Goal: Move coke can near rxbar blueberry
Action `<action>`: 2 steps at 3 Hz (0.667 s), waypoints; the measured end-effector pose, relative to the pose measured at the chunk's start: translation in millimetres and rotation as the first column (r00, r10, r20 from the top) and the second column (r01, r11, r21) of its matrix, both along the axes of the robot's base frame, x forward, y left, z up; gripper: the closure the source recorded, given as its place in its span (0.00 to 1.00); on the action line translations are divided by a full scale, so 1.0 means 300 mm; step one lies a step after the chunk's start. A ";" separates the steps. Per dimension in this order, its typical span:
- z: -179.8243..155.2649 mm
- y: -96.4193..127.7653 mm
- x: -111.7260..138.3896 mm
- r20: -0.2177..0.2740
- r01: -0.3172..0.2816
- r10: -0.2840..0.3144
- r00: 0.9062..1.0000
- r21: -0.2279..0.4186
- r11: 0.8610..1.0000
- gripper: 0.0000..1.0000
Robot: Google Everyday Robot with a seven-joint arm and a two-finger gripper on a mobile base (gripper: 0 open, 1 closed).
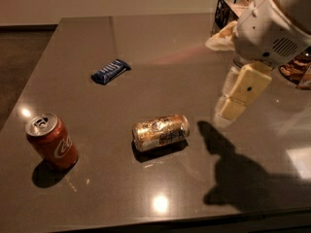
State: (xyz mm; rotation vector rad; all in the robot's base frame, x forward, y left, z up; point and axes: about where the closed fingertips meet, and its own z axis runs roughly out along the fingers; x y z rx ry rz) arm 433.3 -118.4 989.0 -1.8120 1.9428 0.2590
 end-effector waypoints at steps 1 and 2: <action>-0.022 0.205 -0.049 -0.012 -0.105 0.107 0.994 0.096 0.990 0.00; -0.083 0.413 -0.099 -0.031 -0.179 0.186 0.982 0.159 0.971 0.00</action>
Offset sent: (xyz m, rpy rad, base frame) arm -0.0456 0.1992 -0.0551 0.2358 0.0967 0.2765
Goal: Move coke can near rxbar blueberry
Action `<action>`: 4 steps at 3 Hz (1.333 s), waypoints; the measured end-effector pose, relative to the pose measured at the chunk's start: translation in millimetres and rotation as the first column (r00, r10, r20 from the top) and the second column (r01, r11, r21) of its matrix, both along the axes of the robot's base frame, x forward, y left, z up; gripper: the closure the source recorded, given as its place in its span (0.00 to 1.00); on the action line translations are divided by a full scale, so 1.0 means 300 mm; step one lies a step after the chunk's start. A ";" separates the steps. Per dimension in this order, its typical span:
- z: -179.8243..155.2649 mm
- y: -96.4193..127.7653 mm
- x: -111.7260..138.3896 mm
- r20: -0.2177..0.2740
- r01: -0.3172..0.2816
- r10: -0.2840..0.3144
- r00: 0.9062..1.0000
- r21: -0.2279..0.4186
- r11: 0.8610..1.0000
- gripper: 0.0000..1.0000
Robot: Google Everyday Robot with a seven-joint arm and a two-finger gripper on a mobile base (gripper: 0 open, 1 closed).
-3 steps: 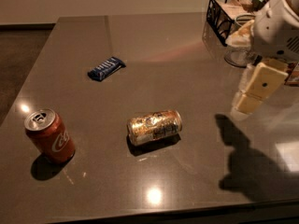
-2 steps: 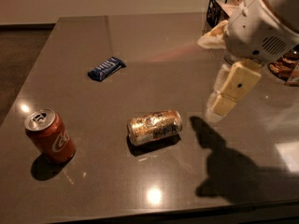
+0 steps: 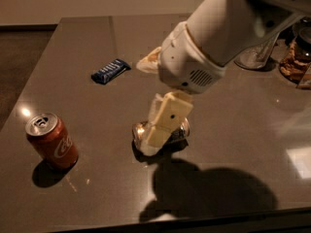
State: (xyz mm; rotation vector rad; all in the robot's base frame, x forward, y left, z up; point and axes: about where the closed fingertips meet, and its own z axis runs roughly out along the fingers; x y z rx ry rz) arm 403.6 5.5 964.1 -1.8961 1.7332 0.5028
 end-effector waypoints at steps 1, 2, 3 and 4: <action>-0.045 0.181 -0.022 -0.045 -0.040 0.042 0.998 0.059 0.997 0.00; -0.057 0.338 -0.031 -0.085 -0.039 0.050 0.995 0.122 0.992 0.00; -0.072 0.467 -0.029 -0.104 -0.032 0.049 0.993 0.154 0.988 0.00; -0.104 0.553 -0.033 -0.079 -0.031 0.043 0.996 0.152 0.988 0.00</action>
Offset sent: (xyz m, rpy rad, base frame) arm -0.0077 0.1563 -0.0231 0.2022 0.1465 0.0378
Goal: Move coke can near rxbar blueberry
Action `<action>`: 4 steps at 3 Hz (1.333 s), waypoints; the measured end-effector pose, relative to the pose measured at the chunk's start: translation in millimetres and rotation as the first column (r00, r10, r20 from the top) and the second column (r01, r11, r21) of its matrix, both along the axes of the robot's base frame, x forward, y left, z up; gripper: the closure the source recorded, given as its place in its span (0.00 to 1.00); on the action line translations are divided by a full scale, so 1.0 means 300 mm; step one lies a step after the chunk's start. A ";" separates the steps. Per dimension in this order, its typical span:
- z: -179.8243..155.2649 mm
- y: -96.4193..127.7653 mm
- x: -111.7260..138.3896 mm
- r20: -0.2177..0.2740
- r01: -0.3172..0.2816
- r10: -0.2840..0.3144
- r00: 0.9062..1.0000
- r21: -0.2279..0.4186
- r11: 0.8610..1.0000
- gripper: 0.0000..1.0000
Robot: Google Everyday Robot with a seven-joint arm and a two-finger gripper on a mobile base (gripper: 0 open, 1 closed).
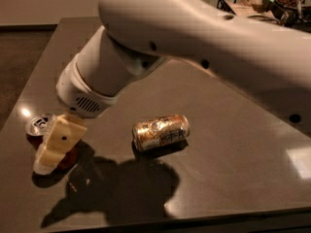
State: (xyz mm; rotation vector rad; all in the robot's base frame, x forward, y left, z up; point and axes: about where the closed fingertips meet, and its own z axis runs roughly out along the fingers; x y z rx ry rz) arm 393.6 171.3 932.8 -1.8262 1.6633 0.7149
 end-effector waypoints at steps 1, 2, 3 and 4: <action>-0.040 0.052 0.002 0.009 -0.001 0.001 1.000 -0.014 1.000 0.00; -0.062 0.079 0.003 0.008 -0.011 0.011 1.000 -0.027 1.000 0.17; -0.075 0.092 0.005 0.000 -0.023 0.023 1.000 -0.041 0.999 0.41; -0.055 0.086 0.037 -0.009 -0.014 0.013 1.000 -0.048 0.999 0.65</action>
Offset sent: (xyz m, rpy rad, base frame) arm 0.0054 0.0315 -0.0309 -0.0432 0.0047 0.0186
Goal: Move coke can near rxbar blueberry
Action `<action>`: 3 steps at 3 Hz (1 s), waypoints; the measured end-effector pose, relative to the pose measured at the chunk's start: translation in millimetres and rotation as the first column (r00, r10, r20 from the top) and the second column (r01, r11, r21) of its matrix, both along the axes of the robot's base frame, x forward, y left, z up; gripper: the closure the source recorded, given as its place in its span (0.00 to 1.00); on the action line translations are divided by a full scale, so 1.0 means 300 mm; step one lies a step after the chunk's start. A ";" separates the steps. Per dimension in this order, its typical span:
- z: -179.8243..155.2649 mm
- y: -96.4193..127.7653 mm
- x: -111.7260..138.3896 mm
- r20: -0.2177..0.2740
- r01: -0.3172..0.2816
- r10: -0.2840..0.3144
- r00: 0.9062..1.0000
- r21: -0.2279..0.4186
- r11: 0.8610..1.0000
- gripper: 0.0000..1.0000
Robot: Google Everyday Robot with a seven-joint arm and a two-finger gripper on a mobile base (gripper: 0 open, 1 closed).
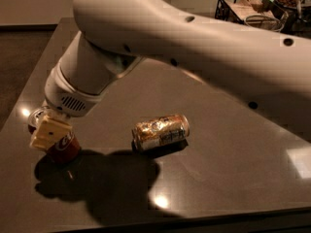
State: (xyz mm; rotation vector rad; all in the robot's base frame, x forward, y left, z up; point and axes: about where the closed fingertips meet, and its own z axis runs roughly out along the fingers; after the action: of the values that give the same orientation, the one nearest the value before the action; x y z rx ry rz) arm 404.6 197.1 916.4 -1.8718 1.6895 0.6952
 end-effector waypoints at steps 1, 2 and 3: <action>0.060 -0.036 0.108 0.016 0.058 -0.058 0.998 0.009 0.998 0.88; 0.096 -0.091 0.251 0.019 0.142 -0.143 0.990 0.024 0.990 1.00; 0.100 -0.143 0.397 0.013 0.234 -0.234 0.972 0.046 0.971 1.00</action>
Offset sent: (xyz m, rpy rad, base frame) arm 0.1331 -0.0508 0.0364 0.0406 -0.0116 -0.2530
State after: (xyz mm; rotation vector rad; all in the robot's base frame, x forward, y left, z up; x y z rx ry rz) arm 523.6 154.2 946.3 -1.6094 1.8298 0.6116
